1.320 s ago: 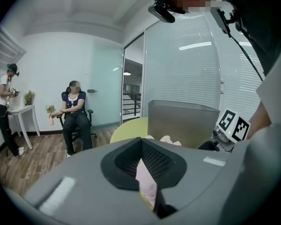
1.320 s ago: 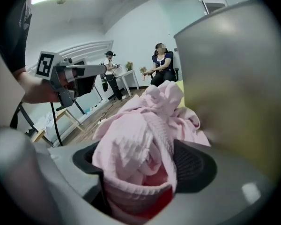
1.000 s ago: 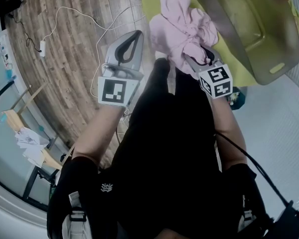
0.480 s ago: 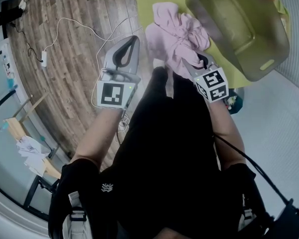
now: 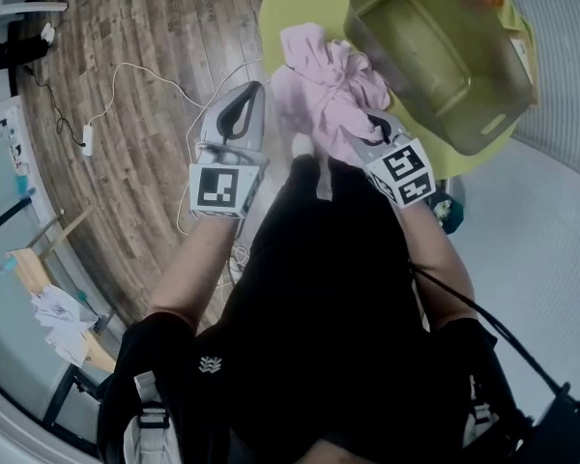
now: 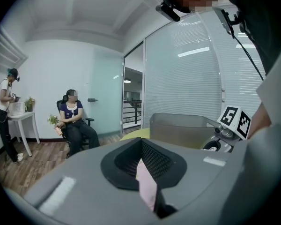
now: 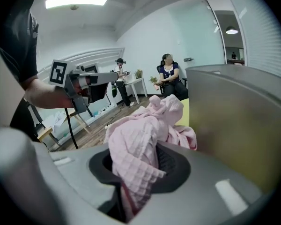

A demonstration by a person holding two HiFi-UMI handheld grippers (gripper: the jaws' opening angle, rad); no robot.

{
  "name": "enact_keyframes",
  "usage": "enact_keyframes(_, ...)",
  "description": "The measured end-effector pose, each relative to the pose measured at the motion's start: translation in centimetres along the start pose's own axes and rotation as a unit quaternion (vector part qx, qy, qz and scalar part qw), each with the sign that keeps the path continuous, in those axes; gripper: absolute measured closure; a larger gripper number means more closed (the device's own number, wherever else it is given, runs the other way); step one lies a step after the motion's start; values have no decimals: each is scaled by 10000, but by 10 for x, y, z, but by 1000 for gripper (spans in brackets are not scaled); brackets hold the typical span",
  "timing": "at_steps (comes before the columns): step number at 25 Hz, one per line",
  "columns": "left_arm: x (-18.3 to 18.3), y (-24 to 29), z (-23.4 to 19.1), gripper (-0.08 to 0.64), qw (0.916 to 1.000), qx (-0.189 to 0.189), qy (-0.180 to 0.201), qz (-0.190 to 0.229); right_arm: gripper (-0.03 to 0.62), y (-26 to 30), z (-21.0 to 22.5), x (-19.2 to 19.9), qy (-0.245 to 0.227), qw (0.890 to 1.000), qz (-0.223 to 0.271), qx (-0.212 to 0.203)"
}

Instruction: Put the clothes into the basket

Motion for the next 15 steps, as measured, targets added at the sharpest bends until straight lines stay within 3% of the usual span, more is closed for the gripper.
enact_keyframes(15, -41, -20, 3, 554, 9988, -17, 207, 435, 471, -54, -18, -54, -188, 9975, 656, 189)
Point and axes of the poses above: the fingertips, and each gripper's own axes: y forward along the fingers, z to its right, x out of its underside, the point moved 4 cm from there along -y, backward along the fingers, and after that the axes turned 5 degrees about -z, right-handed, at the moved point
